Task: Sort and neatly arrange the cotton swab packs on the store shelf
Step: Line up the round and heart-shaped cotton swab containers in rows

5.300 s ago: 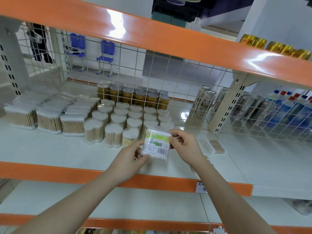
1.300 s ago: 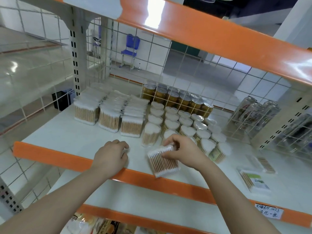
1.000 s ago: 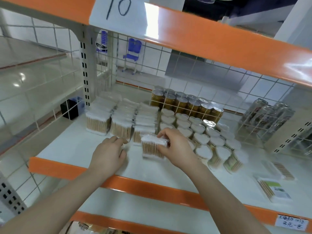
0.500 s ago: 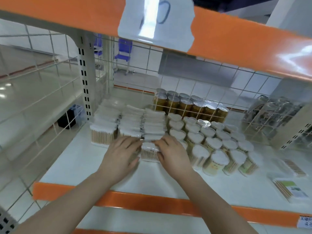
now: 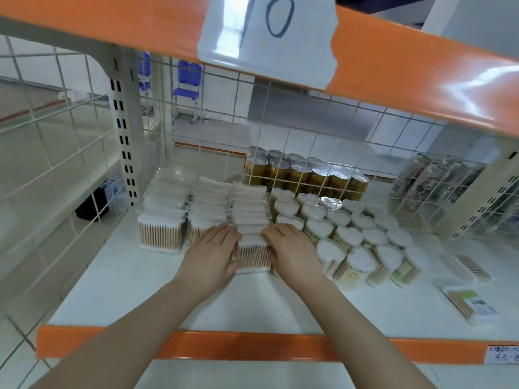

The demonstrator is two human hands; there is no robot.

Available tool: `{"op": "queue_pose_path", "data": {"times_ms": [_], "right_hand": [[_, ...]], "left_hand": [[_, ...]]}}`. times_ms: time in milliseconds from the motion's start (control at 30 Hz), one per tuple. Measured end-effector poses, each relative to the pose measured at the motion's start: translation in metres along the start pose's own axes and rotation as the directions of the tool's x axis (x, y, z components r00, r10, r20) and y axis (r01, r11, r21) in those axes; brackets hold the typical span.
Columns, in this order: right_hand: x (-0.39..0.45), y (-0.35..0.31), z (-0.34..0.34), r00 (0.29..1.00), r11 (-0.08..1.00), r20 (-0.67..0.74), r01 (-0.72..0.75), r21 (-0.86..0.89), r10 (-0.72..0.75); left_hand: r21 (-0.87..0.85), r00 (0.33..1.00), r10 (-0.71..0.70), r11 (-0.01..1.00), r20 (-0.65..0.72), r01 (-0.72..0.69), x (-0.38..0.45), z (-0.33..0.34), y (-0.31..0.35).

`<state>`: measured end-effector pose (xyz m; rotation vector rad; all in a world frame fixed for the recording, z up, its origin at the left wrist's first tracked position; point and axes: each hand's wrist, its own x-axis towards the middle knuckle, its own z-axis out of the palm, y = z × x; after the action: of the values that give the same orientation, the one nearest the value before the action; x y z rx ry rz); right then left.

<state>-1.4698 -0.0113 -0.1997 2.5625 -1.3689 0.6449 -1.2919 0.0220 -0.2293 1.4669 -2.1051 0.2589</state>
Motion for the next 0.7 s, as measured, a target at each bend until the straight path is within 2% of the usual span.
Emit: {"op": "queue_pose_path", "data": {"times_ms": [333, 533, 700], "right_hand": [[-0.005, 0.006, -0.014, 0.996, 0.993, -0.016, -0.087, 0.083, 0.089], [-0.032, 0.033, -0.041, 0.961, 0.956, -0.082, -0.251, 0.15, 0.265], [-0.065, 0.07, -0.057, 0.922, 0.917, -0.066, -0.37, 0.151, 0.383]], "left_hand": [[0.004, 0.999, 0.009, 1.0, -0.051, -0.009, 0.007, -0.003, 0.008], [-0.032, 0.998, 0.045, 0.998, -0.044, -0.046, 0.01, -0.007, 0.04], [-0.065, 0.995, 0.102, 0.993, 0.013, -0.101, 0.014, -0.001, 0.082]]}}
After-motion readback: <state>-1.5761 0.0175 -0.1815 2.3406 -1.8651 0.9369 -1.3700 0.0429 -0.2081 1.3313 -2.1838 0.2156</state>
